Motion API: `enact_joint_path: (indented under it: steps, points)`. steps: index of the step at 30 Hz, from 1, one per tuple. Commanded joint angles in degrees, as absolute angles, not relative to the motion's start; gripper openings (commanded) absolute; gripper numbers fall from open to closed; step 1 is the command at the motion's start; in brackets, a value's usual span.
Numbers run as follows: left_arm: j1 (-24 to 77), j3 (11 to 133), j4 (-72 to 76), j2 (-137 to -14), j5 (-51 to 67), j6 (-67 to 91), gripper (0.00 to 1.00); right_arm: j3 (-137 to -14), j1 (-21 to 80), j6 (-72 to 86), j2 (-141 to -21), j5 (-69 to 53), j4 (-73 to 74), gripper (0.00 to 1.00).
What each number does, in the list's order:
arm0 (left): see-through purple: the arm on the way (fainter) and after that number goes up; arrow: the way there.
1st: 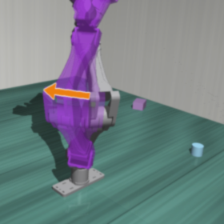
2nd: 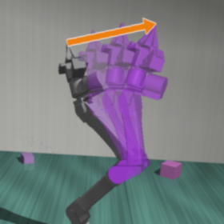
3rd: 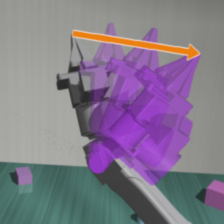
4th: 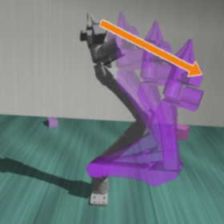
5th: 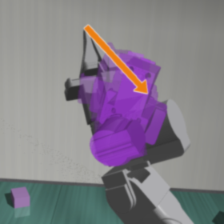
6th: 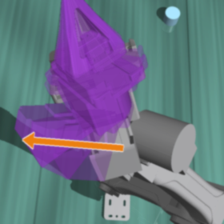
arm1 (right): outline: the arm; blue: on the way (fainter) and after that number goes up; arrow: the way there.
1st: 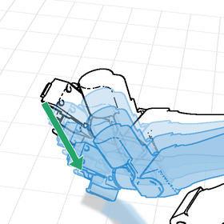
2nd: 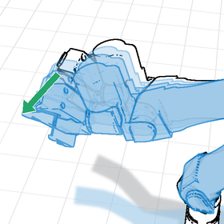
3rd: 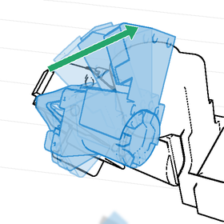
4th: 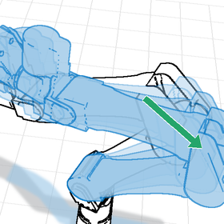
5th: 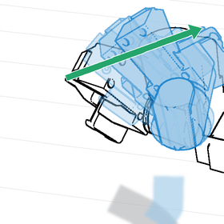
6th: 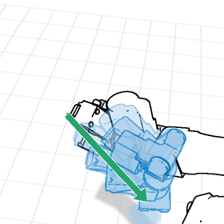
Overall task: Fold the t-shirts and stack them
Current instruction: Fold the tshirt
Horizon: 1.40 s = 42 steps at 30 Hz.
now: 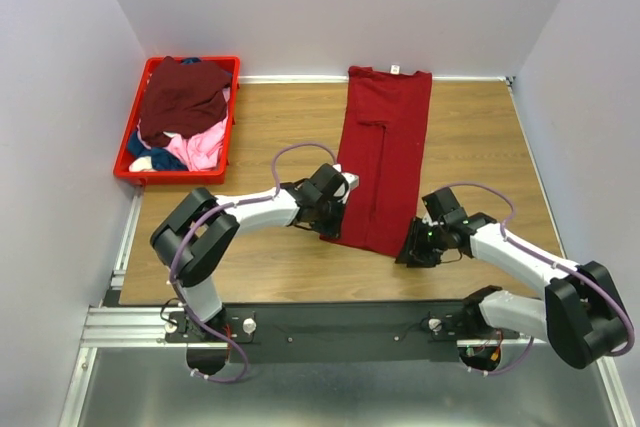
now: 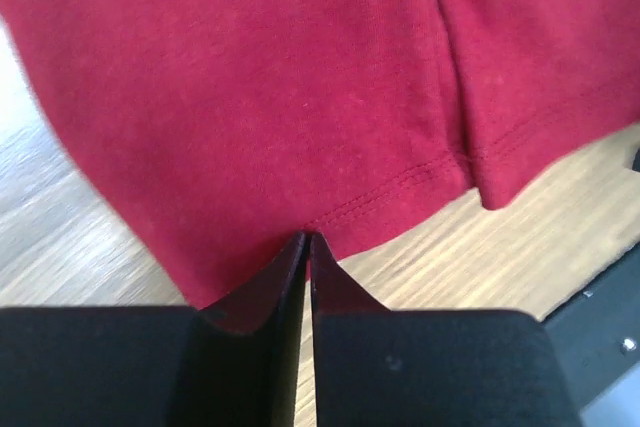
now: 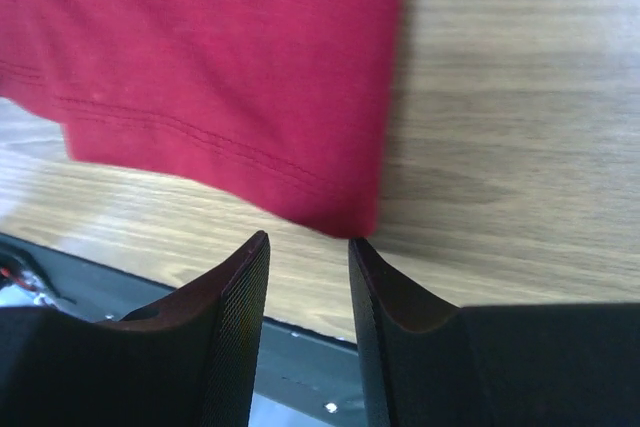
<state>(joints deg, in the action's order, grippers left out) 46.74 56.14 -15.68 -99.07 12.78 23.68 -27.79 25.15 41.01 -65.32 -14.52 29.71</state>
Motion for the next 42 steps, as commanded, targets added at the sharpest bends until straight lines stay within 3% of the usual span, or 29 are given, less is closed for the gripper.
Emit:
enact_joint_path:
  steps: [1,6,12,17,27,42]
  points:
    - [46.15,51.79,-15.74,-98.27,16.34,22.41,0.13,-26.72,25.49,42.01,-67.05,-12.31,27.07,0.45]
    - [44.65,47.38,-12.04,-97.21,20.04,23.47,0.14,-28.2,25.49,41.05,-66.19,-11.87,27.68,0.44]
    - [44.56,49.12,-13.09,-87.46,17.41,26.18,0.2,-33.39,25.49,39.2,-62.75,-8.09,33.92,0.44]
    - [43.33,51.77,-14.77,-83.5,13.8,26.19,0.2,-35.86,25.4,39.2,-64.16,-12.03,34.1,0.44]
    - [40.96,48.17,-11.95,-90.96,17.93,24.61,0.2,-35.95,25.4,40.08,-63.54,-13.81,34.1,0.44]
    - [40.96,45.79,-13.36,-91.67,15.56,23.73,0.2,-29.09,25.49,39.37,-70.05,-10.55,28.74,0.41]
